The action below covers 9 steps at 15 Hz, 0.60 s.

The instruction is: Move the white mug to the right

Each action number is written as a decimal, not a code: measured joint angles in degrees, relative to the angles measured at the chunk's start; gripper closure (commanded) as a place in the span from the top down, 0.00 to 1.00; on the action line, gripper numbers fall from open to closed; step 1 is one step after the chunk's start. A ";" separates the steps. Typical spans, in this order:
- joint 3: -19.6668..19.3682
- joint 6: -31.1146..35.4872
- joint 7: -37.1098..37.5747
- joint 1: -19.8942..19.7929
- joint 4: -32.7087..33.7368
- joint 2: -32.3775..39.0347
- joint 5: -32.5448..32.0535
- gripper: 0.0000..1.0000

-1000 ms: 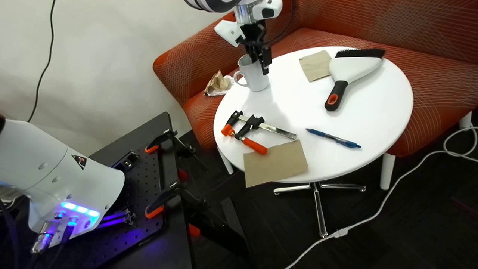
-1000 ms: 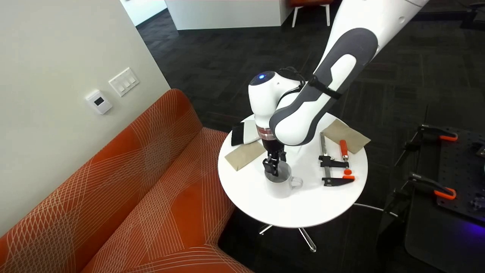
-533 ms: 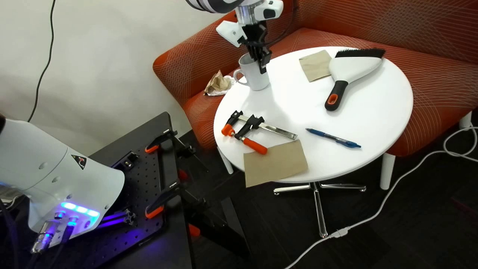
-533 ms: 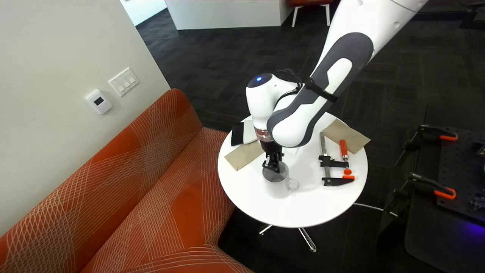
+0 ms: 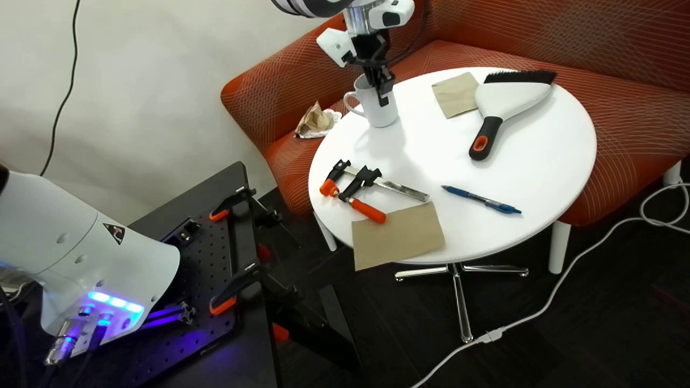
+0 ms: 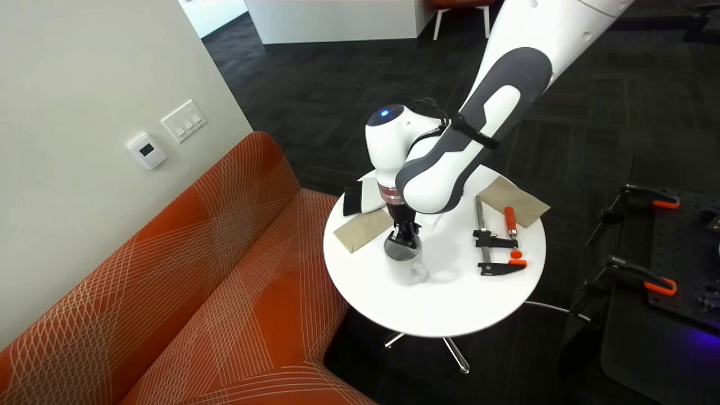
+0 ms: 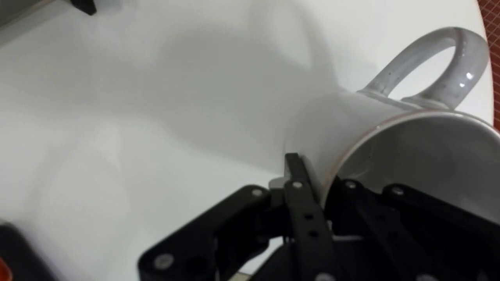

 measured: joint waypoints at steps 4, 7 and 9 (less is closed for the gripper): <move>-3.31 0.12 4.27 -0.20 -0.28 -1.25 0.01 0.03; -6.13 0.18 7.89 -0.65 -0.93 -2.76 0.09 0.03; -7.63 0.18 10.31 -1.08 -1.58 -3.82 0.10 0.03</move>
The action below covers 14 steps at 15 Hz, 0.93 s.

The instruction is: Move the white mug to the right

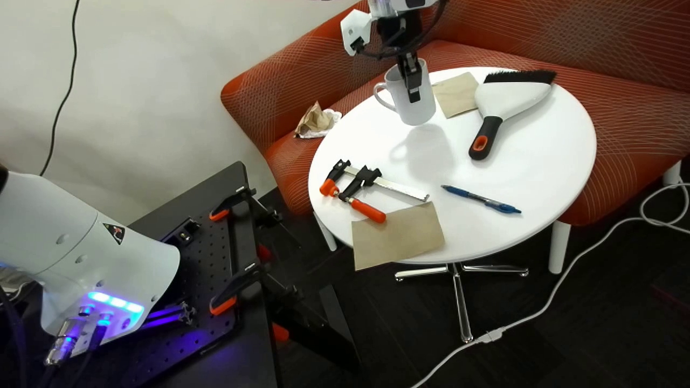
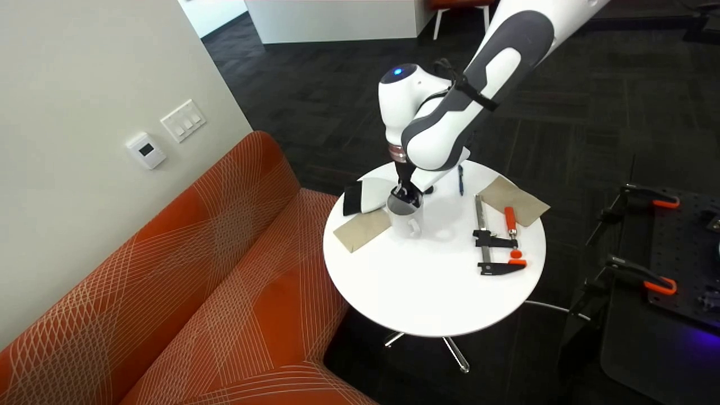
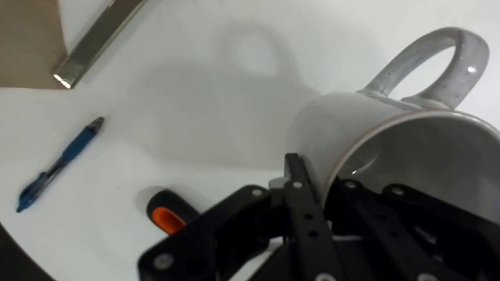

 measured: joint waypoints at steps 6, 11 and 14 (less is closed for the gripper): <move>-2.87 -0.04 6.20 -1.00 -0.27 -0.84 0.20 0.03; -3.17 -0.12 9.09 -2.46 -0.20 -0.61 1.00 0.03; -3.13 -0.27 9.10 -3.27 0.21 0.21 1.69 0.03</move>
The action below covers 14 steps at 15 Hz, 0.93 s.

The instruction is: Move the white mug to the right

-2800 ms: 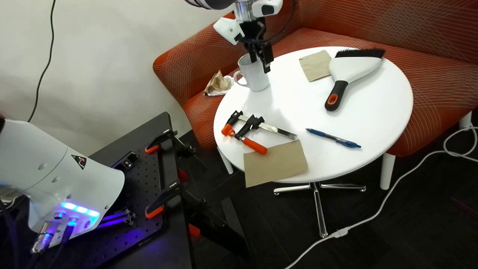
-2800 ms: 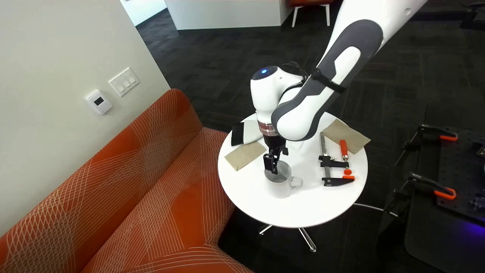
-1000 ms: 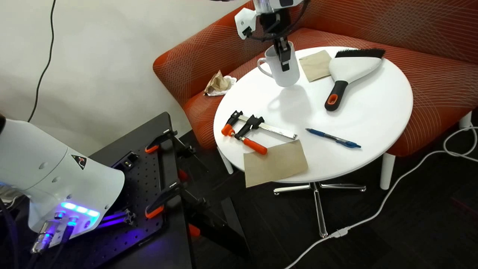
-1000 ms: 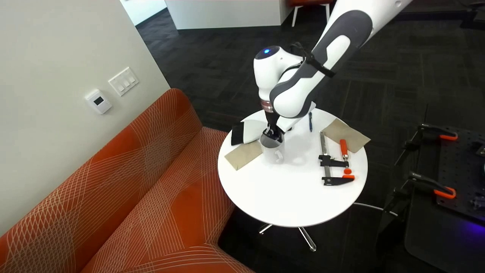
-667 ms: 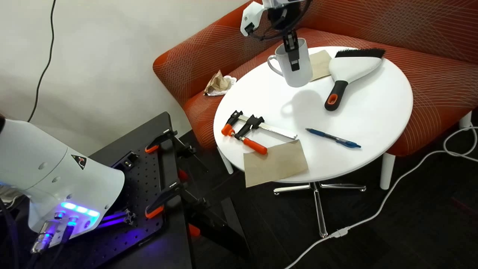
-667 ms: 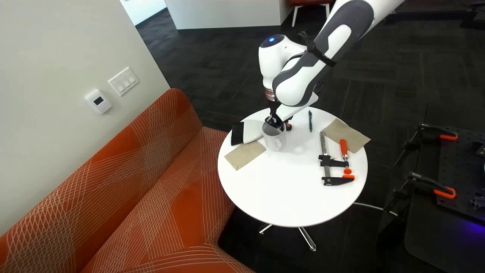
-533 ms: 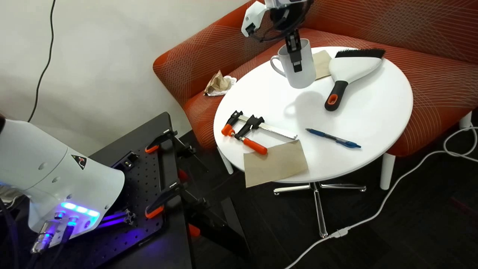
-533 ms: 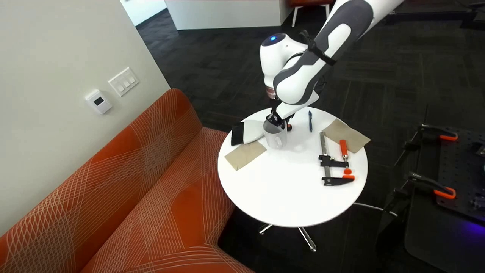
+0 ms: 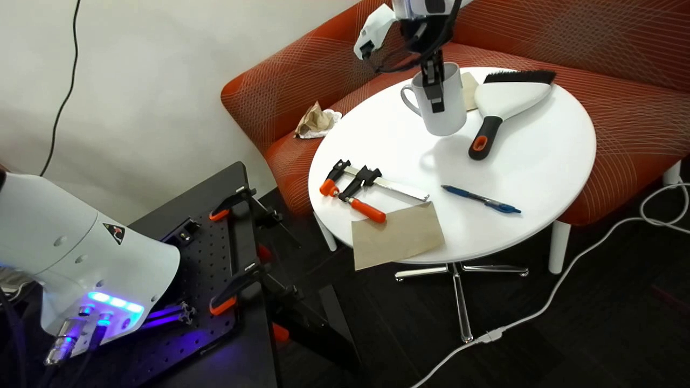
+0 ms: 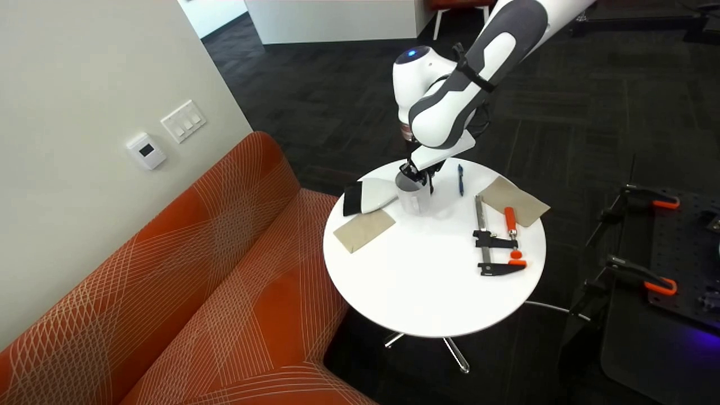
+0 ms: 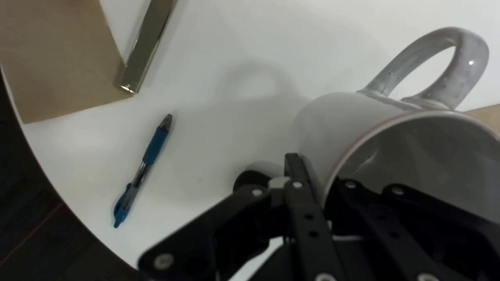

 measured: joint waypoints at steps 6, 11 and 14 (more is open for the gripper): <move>0.49 -1.68 0.00 -0.67 2.11 2.71 1.34 0.03; 0.75 -4.88 0.00 -0.74 4.99 4.71 1.69 0.03; 0.78 -6.84 0.00 -0.84 6.39 5.25 1.76 0.42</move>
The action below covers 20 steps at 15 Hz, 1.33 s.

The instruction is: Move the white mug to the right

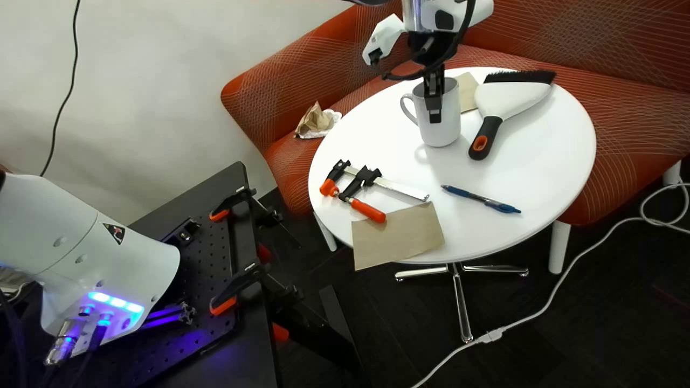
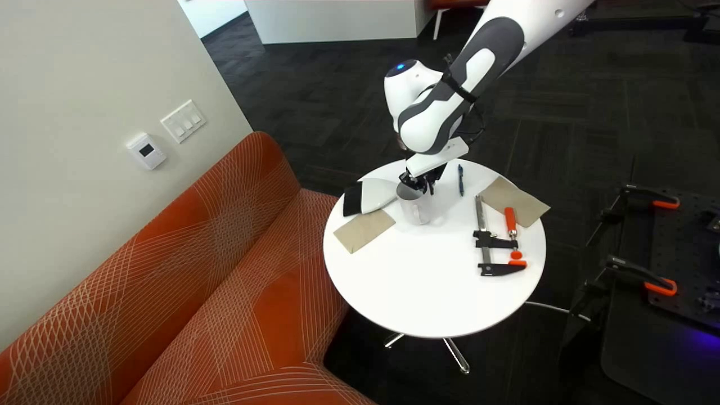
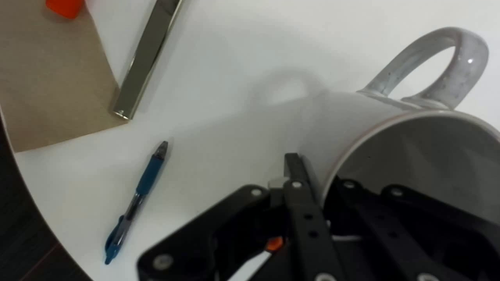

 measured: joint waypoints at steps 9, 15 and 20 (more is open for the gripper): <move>0.00 -0.68 2.07 1.06 -1.01 -3.77 -0.08 1.00; 0.10 -1.52 4.50 3.86 -9.46 -13.23 -1.22 1.00; 1.07 -1.52 4.56 4.54 -13.98 -18.03 -1.59 1.00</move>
